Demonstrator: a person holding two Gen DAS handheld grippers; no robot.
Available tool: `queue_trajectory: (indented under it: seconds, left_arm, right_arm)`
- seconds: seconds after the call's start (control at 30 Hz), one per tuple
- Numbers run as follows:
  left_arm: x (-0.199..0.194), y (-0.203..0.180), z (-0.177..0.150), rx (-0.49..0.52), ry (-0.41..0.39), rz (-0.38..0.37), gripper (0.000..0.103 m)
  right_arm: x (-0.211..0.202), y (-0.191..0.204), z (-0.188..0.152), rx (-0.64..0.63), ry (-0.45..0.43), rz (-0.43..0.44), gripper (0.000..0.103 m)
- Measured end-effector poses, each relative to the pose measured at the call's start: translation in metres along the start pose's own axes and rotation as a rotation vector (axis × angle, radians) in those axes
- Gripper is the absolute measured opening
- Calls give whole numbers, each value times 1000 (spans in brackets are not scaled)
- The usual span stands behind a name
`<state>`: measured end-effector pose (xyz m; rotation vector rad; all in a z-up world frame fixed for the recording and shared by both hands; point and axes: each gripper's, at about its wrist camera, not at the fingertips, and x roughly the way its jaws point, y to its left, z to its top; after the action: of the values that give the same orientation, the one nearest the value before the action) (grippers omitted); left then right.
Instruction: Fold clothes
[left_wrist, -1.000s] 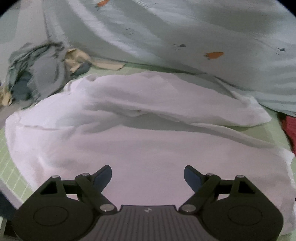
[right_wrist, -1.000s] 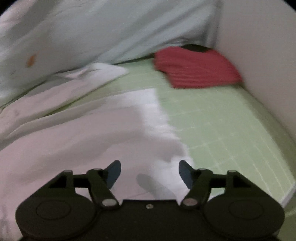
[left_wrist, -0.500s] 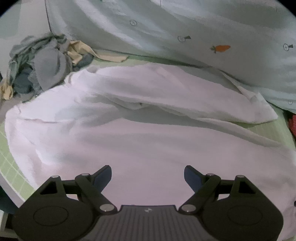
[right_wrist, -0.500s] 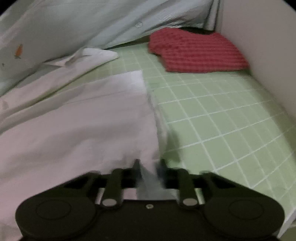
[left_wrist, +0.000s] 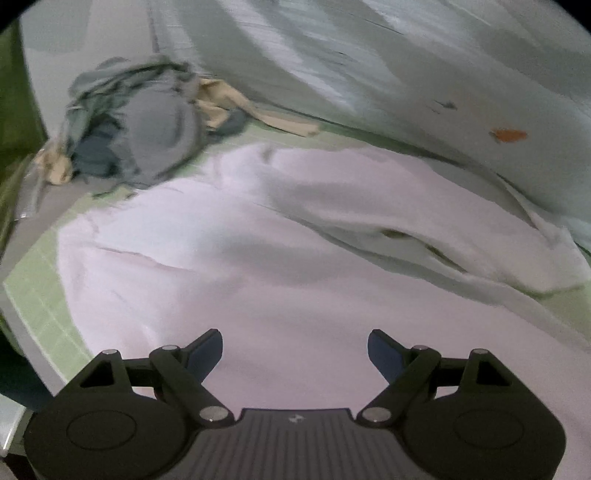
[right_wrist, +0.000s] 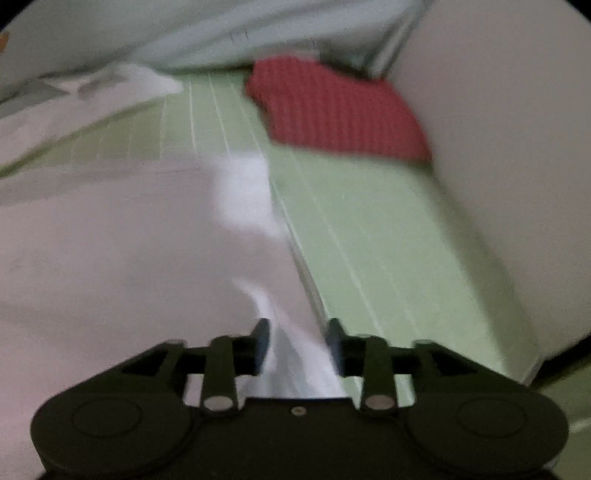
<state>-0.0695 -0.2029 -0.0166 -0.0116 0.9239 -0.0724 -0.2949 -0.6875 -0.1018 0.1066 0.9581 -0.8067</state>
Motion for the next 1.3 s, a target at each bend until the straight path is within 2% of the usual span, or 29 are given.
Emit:
queue_trajectory:
  seconds: [0.03, 0.1, 0.2, 0.27, 0.37, 0.43, 0.57, 0.63, 0.73, 0.83, 0.9, 0.93, 0.97, 1.0, 1.03, 1.07, 1.1, 1.2, 1.3]
  left_arm:
    - [2, 8, 5, -7, -2, 7, 87]
    - [10, 21, 18, -23, -2, 19, 87]
    - [23, 33, 37, -42, -10, 29, 87]
    - [35, 37, 55, -54, -21, 29, 87]
    - [57, 36, 82, -62, -25, 19, 87]
    - [72, 30, 101, -64, -29, 12, 87]
    - [106, 13, 136, -58, -23, 0, 88]
    - [124, 6, 149, -30, -8, -2, 88]
    - [148, -2, 162, 9, 3, 8, 88]
    - [167, -7, 164, -22, 32, 10, 88]
    - [176, -8, 161, -42, 62, -2, 88]
    - [178, -10, 159, -39, 68, 2, 88]
    - [180, -11, 157, -35, 75, 6, 88]
    - [182, -12, 154, -31, 82, 9, 88]
    - [182, -12, 153, -32, 86, 8, 88]
    - [181, -11, 151, -37, 88, 2, 88]
    - [179, -10, 149, -44, 88, -4, 88]
    - [172, -5, 145, -63, 85, -26, 88]
    - [161, -4, 138, -57, 76, -45, 88]
  right_arm:
    - [-3, 9, 8, -5, -30, 7, 56]
    - [-8, 28, 23, -16, -91, 22, 85]
    - [-12, 60, 46, -30, -166, 66, 98]
    - [-8, 80, 65, -2, -170, 130, 102]
    - [10, 102, 96, 133, -147, 254, 102]
    - [27, 113, 118, 208, -132, 293, 102]
    - [68, 140, 163, 299, -114, 313, 102]
    - [89, 149, 181, 304, -111, 277, 100]
    - [123, 160, 207, 299, -107, 198, 97]
    - [154, 169, 228, 290, -86, 123, 87]
    - [167, 170, 233, 300, -64, 95, 74]
    - [168, 170, 235, 300, -75, 98, 72]
    - [170, 171, 236, 299, -87, 100, 60]
    - [171, 171, 237, 295, -97, 104, 41]
    - [171, 172, 238, 279, -104, 113, 32]
    - [169, 174, 238, 246, -106, 119, 10]
    - [166, 176, 236, 197, -108, 121, 5]
    - [156, 172, 223, 126, -109, 98, 3]
    - [140, 151, 197, 157, -89, 62, 3]
